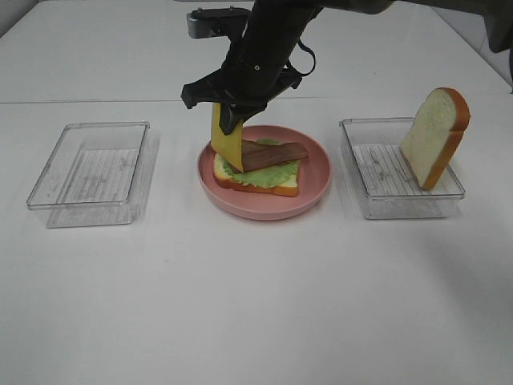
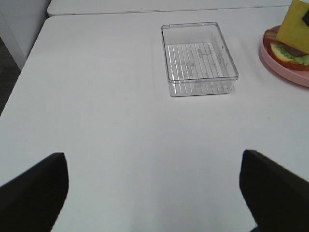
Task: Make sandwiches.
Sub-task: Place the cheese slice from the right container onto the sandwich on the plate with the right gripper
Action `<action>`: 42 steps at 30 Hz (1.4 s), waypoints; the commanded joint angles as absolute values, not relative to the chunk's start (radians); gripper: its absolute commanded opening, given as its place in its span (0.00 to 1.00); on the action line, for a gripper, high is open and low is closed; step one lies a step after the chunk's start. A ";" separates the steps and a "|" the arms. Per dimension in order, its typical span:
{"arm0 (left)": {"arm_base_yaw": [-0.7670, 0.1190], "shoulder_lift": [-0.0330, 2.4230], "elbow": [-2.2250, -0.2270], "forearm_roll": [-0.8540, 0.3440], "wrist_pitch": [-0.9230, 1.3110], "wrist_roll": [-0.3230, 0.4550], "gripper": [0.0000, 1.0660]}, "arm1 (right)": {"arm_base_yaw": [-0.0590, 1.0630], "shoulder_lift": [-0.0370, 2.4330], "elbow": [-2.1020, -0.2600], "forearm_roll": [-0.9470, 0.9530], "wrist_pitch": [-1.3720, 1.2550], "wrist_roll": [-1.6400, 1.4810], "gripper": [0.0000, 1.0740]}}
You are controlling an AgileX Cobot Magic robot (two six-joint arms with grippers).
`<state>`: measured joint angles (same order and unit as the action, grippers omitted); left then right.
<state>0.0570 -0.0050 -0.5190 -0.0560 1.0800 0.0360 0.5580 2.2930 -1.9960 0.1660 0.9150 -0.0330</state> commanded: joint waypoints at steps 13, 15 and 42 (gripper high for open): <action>0.059 -0.014 -0.518 -0.063 1.073 0.036 0.83 | 0.523 2.357 -1.987 0.042 0.914 0.017 0.00; 0.059 -0.014 -0.518 -0.064 1.073 0.036 0.83 | 0.523 2.360 -1.987 0.000 0.913 0.033 0.00; 0.059 -0.014 -0.518 -0.064 1.073 0.036 0.83 | 0.523 2.355 -1.995 -0.146 0.941 0.022 0.93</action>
<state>0.0570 -0.0050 -0.5190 -0.0560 1.0800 0.0360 0.5250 2.3620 -1.9900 -0.1340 0.9300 0.0260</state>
